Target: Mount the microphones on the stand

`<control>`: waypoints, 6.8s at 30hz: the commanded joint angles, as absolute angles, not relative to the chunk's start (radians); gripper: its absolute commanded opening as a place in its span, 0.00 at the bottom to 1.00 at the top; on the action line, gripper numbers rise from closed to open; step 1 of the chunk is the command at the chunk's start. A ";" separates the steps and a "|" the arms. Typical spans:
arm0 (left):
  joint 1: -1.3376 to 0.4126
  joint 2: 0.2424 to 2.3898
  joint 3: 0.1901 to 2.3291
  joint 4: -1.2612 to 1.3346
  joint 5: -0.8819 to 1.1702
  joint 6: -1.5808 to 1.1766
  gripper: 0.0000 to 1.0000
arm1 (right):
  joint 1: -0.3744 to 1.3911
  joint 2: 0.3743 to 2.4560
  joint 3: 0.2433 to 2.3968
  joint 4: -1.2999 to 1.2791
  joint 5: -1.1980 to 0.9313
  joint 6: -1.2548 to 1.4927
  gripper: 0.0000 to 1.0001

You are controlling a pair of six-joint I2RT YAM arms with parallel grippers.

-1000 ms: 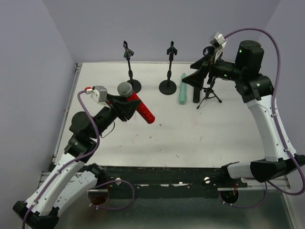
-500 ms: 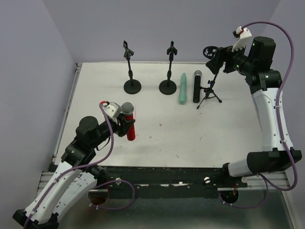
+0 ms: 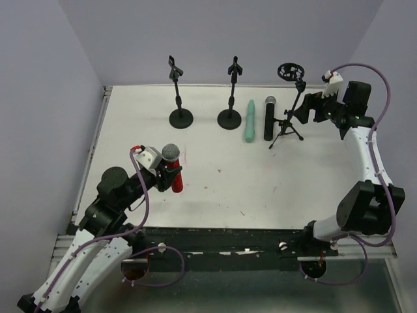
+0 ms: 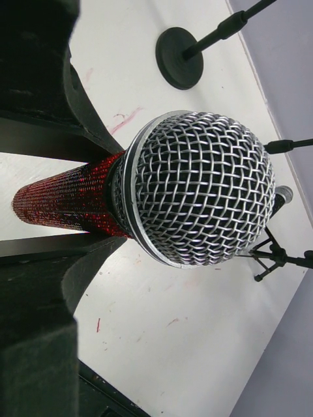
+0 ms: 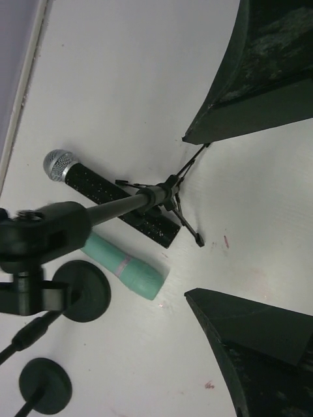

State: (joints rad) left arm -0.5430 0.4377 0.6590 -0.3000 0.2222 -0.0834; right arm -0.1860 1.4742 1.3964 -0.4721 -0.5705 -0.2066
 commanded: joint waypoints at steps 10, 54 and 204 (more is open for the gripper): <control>-0.526 0.446 0.646 -0.276 0.255 -0.069 0.00 | -0.189 1.534 1.094 0.325 -0.753 -0.155 0.94; -0.491 0.437 0.634 -0.236 0.328 -0.084 0.00 | -0.186 1.146 1.023 -0.478 -1.393 -0.622 0.10; -0.810 1.238 1.152 0.072 0.226 -0.216 0.00 | 0.112 1.204 0.819 -0.515 -1.252 -0.828 0.65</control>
State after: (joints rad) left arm -0.7681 1.2171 1.1942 0.2256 0.3069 -0.3000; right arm 0.1173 1.2041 0.8383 -0.5152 -1.2686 -0.8131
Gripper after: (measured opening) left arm 0.489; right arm 0.657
